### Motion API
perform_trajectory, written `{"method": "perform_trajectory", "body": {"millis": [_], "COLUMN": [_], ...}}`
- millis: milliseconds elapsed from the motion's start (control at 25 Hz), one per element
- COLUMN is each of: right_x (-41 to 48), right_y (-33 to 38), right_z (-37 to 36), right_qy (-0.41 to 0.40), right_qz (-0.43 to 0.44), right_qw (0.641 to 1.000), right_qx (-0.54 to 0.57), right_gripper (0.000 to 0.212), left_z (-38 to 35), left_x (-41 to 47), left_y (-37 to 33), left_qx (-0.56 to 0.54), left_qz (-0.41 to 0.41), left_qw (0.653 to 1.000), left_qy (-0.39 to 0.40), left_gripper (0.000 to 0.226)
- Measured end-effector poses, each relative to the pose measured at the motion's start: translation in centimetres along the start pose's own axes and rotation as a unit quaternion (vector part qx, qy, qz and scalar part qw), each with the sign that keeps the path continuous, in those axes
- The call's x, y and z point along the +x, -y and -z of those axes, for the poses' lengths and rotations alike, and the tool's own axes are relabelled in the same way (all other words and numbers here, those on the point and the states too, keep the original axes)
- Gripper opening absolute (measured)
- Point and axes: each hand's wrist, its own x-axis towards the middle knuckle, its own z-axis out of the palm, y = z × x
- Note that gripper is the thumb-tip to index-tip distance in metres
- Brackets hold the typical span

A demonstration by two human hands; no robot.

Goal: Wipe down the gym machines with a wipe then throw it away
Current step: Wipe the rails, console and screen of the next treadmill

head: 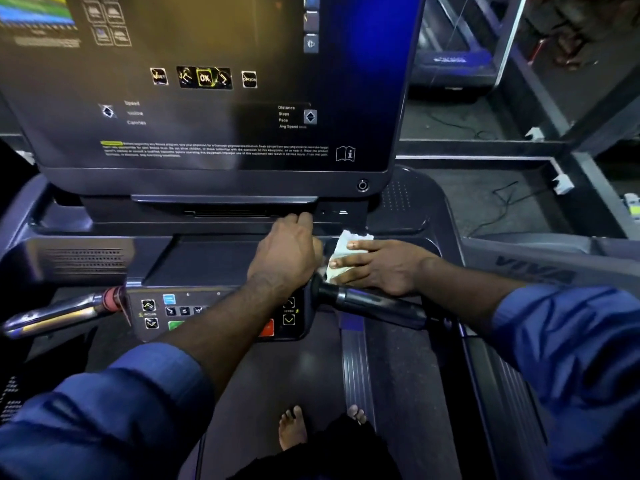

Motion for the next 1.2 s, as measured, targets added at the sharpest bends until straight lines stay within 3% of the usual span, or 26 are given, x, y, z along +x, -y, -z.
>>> {"method": "perform_trajectory", "body": {"millis": [80,200,320,440,560,680,840,1000,1120,1200], "right_x": [-1.8,-8.2,-10.8,-9.4,-9.7,-11.5,-10.8,-9.3,-7.9,-7.2], "right_y": [1.4,1.3,0.4,1.5,2.4,4.8,7.7,8.1,10.6,11.8], "right_z": [1.0,3.1,4.7,3.7,4.1,4.5,5.8,5.1,6.3,6.9], "right_qy": [0.031,0.141,0.219,0.202,0.179,0.100,0.183,0.185,0.149,0.143], "right_qz": [-0.026,-0.081,-0.123,-0.162,-0.227,-0.286,-0.315,-0.413,-0.576,-0.607], "right_qw": [0.998,0.984,0.961,0.953,0.942,0.938,0.918,0.863,0.755,0.722], "right_qx": [0.039,0.077,0.114,0.154,0.171,0.169,0.159,0.224,0.275,0.302], "right_gripper": [0.049,0.049,0.062,0.075,0.064,0.044,0.034,0.043,0.037,0.031], "left_z": [0.0,0.7,0.6,-0.1,-0.3,0.2,0.2,-0.2,-0.1,-0.4], "left_x": [-0.4,-0.9,-1.1,-0.8,-0.4,-0.3,-0.6,-0.3,-0.1,-0.1], "left_y": [-0.1,-0.5,-0.3,-0.1,-0.1,-0.1,0.2,0.4,0.5,0.7], "left_qx": [0.017,0.062,0.082,0.084,0.088,0.102,0.120,0.126,0.182,0.210], "left_qz": [-0.044,-0.139,-0.172,-0.180,-0.198,-0.235,-0.278,-0.294,-0.320,-0.335], "left_qw": [0.999,0.987,0.978,0.977,0.973,0.961,0.944,0.938,0.918,0.904], "left_qy": [0.001,0.051,0.082,0.075,0.078,0.104,0.131,0.135,0.148,0.162], "left_gripper": [0.031,0.058,0.074,0.076,0.077,0.082,0.087,0.093,0.103,0.102]}}
